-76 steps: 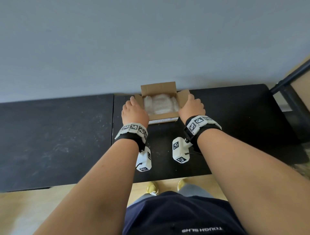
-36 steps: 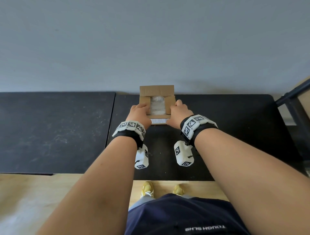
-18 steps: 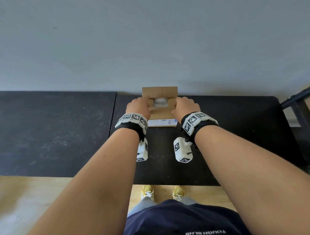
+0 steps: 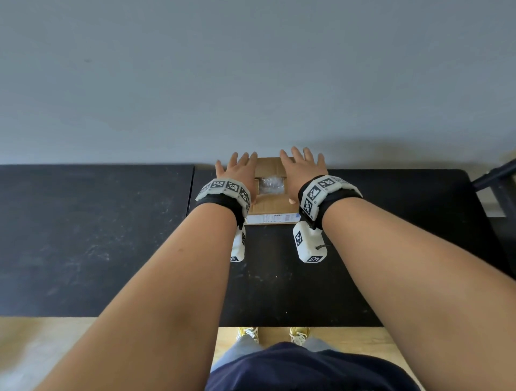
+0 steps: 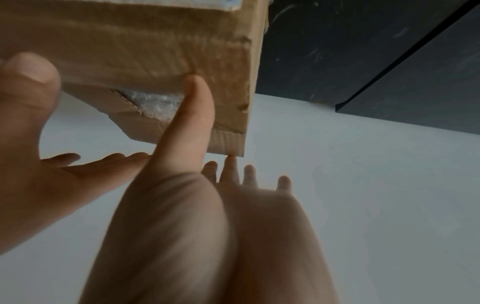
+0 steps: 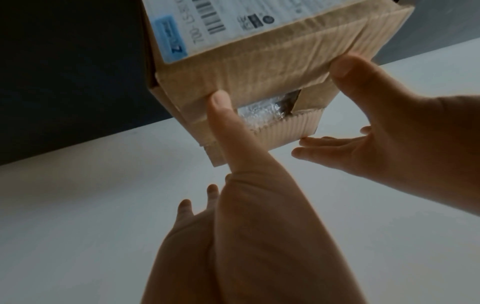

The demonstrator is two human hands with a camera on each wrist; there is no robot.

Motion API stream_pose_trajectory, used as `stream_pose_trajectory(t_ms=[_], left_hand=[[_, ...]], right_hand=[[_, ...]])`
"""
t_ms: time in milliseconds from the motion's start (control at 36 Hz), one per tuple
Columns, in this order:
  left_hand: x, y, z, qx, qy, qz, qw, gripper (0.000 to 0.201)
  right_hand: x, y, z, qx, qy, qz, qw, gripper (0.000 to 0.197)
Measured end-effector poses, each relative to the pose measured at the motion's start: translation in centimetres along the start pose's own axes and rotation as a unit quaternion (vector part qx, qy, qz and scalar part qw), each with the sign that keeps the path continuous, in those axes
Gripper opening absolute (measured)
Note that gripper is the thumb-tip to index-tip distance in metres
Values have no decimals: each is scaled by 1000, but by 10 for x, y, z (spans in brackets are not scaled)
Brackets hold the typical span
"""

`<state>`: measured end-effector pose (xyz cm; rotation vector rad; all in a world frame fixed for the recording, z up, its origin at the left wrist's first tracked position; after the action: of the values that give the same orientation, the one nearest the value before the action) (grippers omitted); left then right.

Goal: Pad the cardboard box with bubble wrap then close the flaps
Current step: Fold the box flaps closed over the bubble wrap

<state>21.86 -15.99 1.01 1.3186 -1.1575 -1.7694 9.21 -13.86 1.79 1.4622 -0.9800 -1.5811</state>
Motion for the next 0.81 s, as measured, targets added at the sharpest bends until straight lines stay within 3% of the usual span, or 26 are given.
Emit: stream_pose_trajectory(t_ms=[194,333,472,583,694,806], left_hand=[[-2,12,4,33,-13,82,996,96],[-10,14,3,17,-16,121,992,71],[-16,-2,0,-10,-10,91,996,48],[-21,-12,-3,-40,-17,92,995,50],[-27,-14,-4,-61,-18,114,991,38],[-28,-29,-3,-44,-31,83,995,38]], right_hand=[[-2,7,-6,-15,2,48,999,103],[-13,14,-10,-11,6,122,992,68],[-23,3,-6,10,16,125,992,33],[-30,-7,-1,44,15,129,991,29],[-33,-21,0,52,16,114,992,33],[-36,-31,2,73,15,101,992,35]])
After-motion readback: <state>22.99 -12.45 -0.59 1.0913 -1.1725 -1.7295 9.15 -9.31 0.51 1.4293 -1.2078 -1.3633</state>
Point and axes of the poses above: each hand's wrist, its own x-axis towards the middle knuckle, its own y-axis out of the back of the hand, z = x × y, the point moved 10 cm from there along x, towards the middle knuckle, and after that the axes turned 1 degree about -y, right-handed, at the moved point
